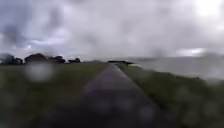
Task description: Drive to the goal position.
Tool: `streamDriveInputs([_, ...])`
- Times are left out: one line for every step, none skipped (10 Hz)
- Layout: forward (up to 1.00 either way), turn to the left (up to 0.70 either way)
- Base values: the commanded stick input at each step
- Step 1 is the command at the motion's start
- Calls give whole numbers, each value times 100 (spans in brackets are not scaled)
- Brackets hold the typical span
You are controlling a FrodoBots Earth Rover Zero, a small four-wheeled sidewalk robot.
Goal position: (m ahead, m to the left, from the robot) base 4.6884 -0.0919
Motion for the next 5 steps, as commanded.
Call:
streamDriveInputs([70, 0])
streamDriveInputs([70, 0])
streamDriveInputs([70, 0])
streamDriveInputs([70, 0])
streamDriveInputs([70, 0])
